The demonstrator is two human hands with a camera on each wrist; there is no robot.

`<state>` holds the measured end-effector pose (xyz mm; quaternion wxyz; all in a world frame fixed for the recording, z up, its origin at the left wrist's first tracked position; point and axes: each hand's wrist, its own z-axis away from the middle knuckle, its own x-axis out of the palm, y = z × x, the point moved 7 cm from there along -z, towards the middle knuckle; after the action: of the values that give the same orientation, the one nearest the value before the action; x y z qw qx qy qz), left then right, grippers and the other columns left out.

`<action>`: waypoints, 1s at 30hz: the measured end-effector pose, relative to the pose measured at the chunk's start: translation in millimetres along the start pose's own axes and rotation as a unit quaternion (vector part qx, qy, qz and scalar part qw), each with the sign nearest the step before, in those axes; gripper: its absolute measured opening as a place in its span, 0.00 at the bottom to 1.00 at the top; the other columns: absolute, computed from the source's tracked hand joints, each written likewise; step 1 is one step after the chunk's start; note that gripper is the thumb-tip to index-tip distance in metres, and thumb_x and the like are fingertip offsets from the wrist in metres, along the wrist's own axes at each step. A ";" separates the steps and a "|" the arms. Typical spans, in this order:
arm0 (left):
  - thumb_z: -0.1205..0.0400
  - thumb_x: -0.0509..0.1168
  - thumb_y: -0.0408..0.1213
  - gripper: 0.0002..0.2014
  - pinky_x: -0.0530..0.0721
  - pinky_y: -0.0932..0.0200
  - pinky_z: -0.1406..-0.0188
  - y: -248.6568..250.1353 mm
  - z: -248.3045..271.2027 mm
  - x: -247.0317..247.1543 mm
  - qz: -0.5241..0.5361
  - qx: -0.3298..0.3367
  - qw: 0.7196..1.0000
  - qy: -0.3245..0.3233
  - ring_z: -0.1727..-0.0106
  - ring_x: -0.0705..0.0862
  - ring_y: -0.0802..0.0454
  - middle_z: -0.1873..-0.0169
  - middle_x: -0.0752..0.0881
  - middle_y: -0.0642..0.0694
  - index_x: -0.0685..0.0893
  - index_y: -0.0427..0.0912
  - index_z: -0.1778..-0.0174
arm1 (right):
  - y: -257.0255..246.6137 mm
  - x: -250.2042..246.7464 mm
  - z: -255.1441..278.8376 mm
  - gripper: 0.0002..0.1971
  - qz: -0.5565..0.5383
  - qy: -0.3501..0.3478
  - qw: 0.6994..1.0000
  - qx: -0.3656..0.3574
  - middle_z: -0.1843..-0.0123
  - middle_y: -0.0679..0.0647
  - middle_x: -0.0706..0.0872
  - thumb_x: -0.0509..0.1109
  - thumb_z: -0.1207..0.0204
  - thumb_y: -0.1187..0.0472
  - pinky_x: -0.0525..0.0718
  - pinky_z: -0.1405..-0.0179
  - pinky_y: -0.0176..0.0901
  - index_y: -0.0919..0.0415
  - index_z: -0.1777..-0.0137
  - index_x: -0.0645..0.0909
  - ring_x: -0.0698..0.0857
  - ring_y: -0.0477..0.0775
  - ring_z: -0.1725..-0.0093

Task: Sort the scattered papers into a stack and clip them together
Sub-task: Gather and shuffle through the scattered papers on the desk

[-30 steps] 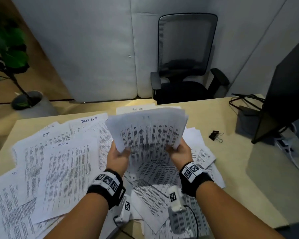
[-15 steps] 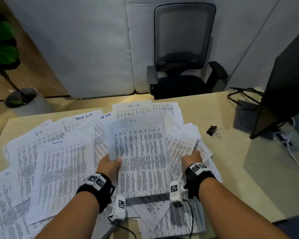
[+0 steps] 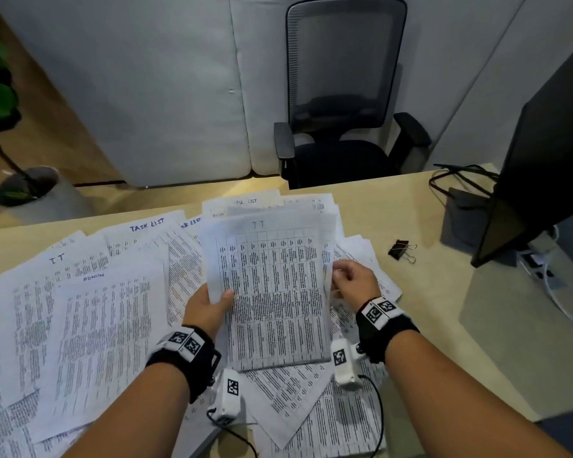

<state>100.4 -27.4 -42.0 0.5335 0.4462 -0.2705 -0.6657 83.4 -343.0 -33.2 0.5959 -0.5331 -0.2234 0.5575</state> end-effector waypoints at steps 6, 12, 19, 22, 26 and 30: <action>0.20 0.69 0.38 0.32 0.78 0.42 0.33 -29.0 -2.6 -5.2 -0.125 -0.045 0.989 0.059 0.35 0.80 0.36 0.32 0.80 0.37 0.65 0.39 0.21 | 11.7 -28.4 -39.4 0.22 0.318 0.057 0.946 -0.028 0.34 0.63 0.77 0.71 0.26 0.62 0.80 0.35 0.53 0.60 0.31 0.78 0.79 0.64 0.35; 0.20 0.69 0.37 0.25 0.78 0.51 0.39 -38.2 -3.7 -5.1 -0.137 -0.062 0.986 0.069 0.38 0.81 0.39 0.36 0.82 0.35 0.71 0.34 0.28 | 18.8 -24.5 -54.4 0.37 0.442 0.003 0.897 0.018 0.23 0.62 0.64 0.70 0.26 0.56 0.71 0.31 0.58 0.54 0.19 0.57 0.66 0.66 0.25; 0.24 0.73 0.46 0.29 0.81 0.44 0.35 -46.9 -7.7 -1.9 -0.096 -0.072 0.992 0.047 0.39 0.84 0.38 0.40 0.86 0.38 0.78 0.36 0.30 | 20.4 -22.6 -44.5 0.29 0.454 0.050 0.889 0.016 0.28 0.59 0.63 0.70 0.25 0.56 0.71 0.33 0.58 0.51 0.25 0.65 0.67 0.66 0.31; 0.25 0.72 0.53 0.32 0.79 0.45 0.34 -50.8 -6.5 -2.3 -0.060 -0.082 0.994 0.039 0.37 0.82 0.39 0.37 0.85 0.38 0.77 0.36 0.29 | 23.5 -24.0 -45.4 0.35 0.455 0.012 0.889 0.045 0.28 0.61 0.65 0.68 0.25 0.57 0.71 0.33 0.59 0.49 0.21 0.56 0.69 0.65 0.30; 0.20 0.70 0.45 0.25 0.78 0.47 0.37 -50.7 -5.0 -8.2 -0.024 -0.083 0.995 0.045 0.36 0.81 0.39 0.39 0.84 0.39 0.76 0.35 0.30 | 17.8 -31.4 -42.7 0.18 0.456 0.013 0.888 0.058 0.37 0.61 0.77 0.63 0.21 0.55 0.74 0.37 0.57 0.57 0.32 0.71 0.78 0.66 0.37; 0.18 0.68 0.37 0.15 0.78 0.51 0.44 -56.9 3.7 -19.0 0.005 -0.068 0.994 0.086 0.44 0.82 0.43 0.50 0.85 0.46 0.75 0.40 0.37 | -30.3 -50.4 -30.0 0.09 0.334 0.185 0.921 -0.072 0.48 0.63 0.79 0.66 0.23 0.62 0.78 0.48 0.57 0.63 0.45 0.81 0.81 0.68 0.51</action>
<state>71.0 6.5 -82.1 0.5874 0.4630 -0.1798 -0.6389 108.1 -394.3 0.2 0.3656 -0.7119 0.0427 0.5981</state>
